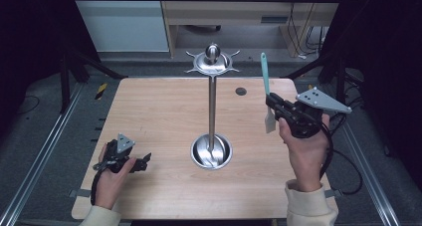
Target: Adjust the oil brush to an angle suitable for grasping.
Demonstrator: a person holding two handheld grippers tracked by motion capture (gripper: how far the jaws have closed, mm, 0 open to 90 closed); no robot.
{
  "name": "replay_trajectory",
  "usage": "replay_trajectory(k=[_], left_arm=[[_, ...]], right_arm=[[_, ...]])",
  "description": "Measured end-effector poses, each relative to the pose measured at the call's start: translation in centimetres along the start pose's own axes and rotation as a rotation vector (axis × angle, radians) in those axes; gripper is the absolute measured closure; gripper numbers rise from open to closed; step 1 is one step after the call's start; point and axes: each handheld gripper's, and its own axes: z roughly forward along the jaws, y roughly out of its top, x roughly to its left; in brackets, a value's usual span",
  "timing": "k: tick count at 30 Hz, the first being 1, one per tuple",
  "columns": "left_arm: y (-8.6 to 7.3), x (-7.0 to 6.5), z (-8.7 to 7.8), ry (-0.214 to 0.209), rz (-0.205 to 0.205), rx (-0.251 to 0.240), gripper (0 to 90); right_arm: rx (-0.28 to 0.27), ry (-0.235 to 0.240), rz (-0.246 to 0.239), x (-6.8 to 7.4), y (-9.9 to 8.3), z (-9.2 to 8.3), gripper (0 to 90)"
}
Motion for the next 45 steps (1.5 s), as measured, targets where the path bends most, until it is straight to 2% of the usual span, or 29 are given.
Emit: replay_trajectory(k=[8,15,20,23,45], left_arm=[[0.0,0.0,0.0,-0.001,-0.001,-0.001,2.9],[0.0,0.1,-0.1,-0.001,-0.001,-0.001,2.9],[0.0,0.0,-0.1,-0.001,-0.001,-0.001,2.9],[0.0,0.1,-0.1,-0.001,-0.002,-0.001,2.9],[0.0,-0.1,0.0,-0.007,0.002,0.001,2.9]], right_arm=[[-0.012,0.009,-0.010,0.5,0.2,-0.7,82.8],[-0.030,0.043,-0.039,1.6,0.4,-2.0,82.8],[-0.021,0.057,-0.052,2.2,0.4,-2.2,82.7],[-0.028,0.081,-0.056,2.6,0.4,-2.2,82.7],[-0.032,0.181,-0.072,3.1,0.1,-2.4,82.7]])
